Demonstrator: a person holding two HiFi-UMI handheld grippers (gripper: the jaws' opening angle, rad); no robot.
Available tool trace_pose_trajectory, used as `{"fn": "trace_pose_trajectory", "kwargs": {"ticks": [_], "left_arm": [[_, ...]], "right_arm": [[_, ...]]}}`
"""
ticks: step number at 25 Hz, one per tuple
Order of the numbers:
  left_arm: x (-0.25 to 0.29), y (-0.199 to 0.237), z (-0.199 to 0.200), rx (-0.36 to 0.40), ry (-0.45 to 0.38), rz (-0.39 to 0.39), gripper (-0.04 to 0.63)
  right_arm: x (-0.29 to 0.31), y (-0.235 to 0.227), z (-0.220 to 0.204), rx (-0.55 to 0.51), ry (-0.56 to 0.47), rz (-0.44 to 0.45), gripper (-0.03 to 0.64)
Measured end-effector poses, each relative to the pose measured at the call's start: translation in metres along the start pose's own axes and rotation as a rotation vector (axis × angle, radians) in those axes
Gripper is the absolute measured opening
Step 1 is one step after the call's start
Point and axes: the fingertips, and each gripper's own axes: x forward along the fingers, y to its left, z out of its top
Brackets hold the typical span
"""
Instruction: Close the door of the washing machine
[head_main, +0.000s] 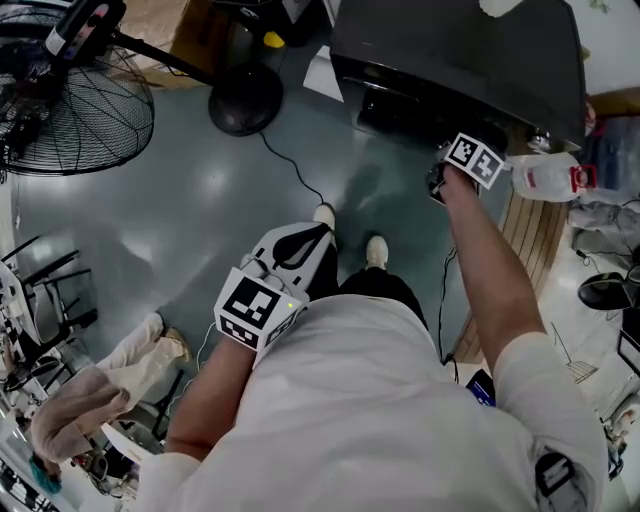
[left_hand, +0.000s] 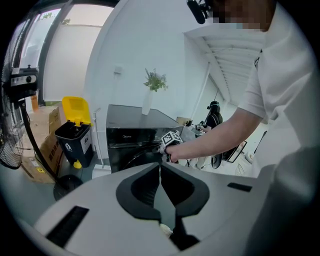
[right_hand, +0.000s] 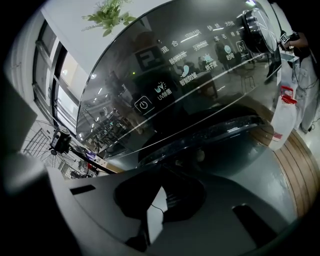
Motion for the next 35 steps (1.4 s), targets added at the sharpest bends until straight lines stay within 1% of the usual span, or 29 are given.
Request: {"fn": "trace_pose_trajectory", "kwargs": {"ticks": [10,14,18,23,29,35], "left_arm": [[-0.009,-0.003,-0.003,-0.002,-0.013,0.011,0.021],[-0.011,-0.008,-0.005,0.001,-0.026,0.005,0.021],[-0.009,-0.015,-0.004,0.008,-0.040,-0.015,0.021],[-0.002,-0.031,0.000,0.025,-0.055,-0.049,0.021],[0.012,-0.056,0.009,0.031,-0.089,-0.086,0.021],[0.015,-0.077,0.008,0.009,-0.098,-0.111,0.021]], "right_arm": [[-0.003,0.001,0.001,-0.064,0.019,-0.004,0.009],[-0.010,0.007,-0.002,-0.135,0.036,0.013,0.009],[-0.024,0.013,-0.013,-0.238,0.063,0.020,0.009],[-0.056,0.019,-0.029,-0.375,0.096,0.042,0.009],[-0.105,0.018,-0.039,-0.440,0.113,0.081,0.009],[-0.161,0.024,-0.068,-0.510,0.156,0.142,0.009]]}}
